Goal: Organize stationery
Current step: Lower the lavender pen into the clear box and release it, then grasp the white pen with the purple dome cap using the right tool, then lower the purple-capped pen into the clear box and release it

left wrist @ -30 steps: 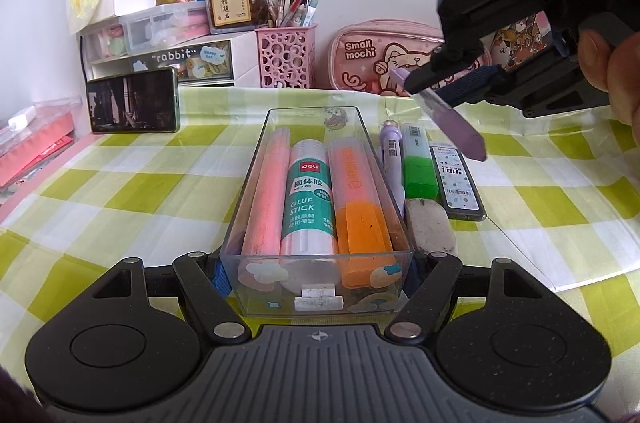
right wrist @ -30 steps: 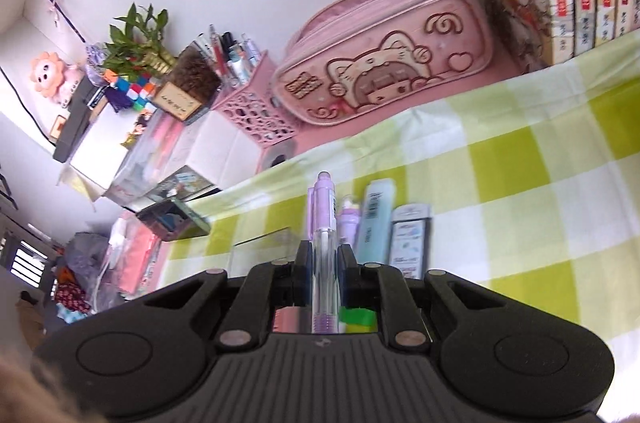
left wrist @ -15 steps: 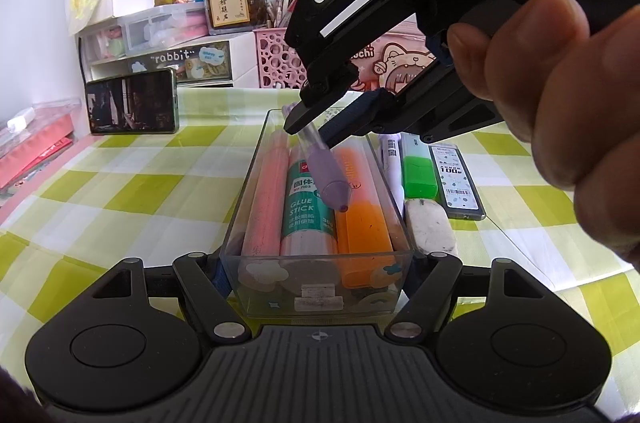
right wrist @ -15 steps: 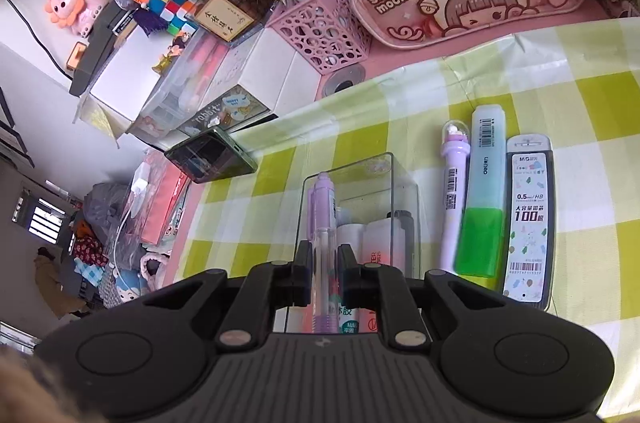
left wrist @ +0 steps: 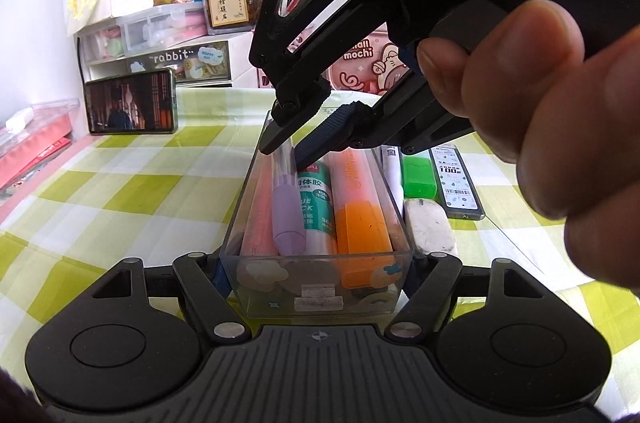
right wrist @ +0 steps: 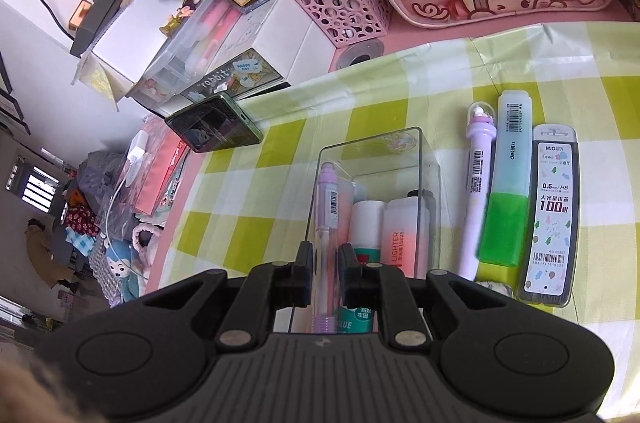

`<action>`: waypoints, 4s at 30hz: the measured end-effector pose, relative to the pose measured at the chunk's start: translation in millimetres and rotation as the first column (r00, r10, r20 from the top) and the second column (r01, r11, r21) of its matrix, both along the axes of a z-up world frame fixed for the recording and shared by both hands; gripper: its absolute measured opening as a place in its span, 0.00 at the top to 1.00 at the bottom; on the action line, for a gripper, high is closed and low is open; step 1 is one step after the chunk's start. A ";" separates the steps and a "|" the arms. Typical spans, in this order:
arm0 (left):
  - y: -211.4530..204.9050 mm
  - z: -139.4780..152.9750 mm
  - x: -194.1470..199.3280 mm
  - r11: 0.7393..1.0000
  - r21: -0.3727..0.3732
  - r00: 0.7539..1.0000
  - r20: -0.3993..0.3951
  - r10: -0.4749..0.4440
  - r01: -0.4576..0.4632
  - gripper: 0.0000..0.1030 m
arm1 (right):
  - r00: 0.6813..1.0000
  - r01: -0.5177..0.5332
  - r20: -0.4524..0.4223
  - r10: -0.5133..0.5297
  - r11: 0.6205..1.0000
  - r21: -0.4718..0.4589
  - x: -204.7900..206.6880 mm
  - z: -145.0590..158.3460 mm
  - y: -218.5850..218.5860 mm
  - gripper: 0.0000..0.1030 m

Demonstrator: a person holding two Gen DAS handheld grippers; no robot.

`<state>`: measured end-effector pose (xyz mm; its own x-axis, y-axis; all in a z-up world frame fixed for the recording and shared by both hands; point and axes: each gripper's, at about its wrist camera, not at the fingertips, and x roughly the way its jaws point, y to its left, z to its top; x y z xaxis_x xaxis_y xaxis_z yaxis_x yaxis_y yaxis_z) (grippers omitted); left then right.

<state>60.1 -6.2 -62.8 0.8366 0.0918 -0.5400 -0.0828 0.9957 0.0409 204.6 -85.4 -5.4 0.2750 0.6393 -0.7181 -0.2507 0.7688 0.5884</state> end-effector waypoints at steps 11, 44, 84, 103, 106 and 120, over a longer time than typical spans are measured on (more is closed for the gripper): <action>-1.5 0.0 -1.2 1.000 0.004 1.000 0.002 -0.002 0.002 0.29 | 0.998 -0.063 -0.019 0.064 0.997 0.042 2.9 -2.8 -8.8 0.70; -1.7 0.1 -1.1 1.000 0.003 1.000 0.002 -0.001 0.001 0.29 | 0.996 0.070 0.054 -0.075 0.993 0.092 2.1 6.7 -57.4 0.71; -1.8 0.0 -1.9 1.000 0.005 1.000 0.002 0.000 0.000 0.29 | 0.958 0.118 0.277 -0.074 0.983 -0.143 21.0 21.4 -43.1 0.72; -1.9 -0.1 -2.1 1.000 0.005 1.000 0.002 0.000 0.000 0.29 | 0.973 0.085 0.214 -0.087 0.996 0.019 8.4 28.3 -29.1 0.72; -1.8 -0.1 -2.0 1.000 0.005 1.000 0.002 0.000 0.000 0.29 | 0.980 0.079 0.182 -0.081 0.997 0.020 9.5 18.5 -24.8 0.72; -1.9 -0.1 -2.1 1.000 0.005 1.000 0.003 0.000 0.000 0.29 | 0.988 0.028 0.156 -0.019 0.998 -0.056 4.4 7.1 -15.1 0.71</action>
<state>58.0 -8.1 -62.9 0.8381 0.0943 -0.5373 -0.0828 0.9955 0.0455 209.0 -100.5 1.7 0.4001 0.5903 -0.7010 -0.3171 0.8069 0.4984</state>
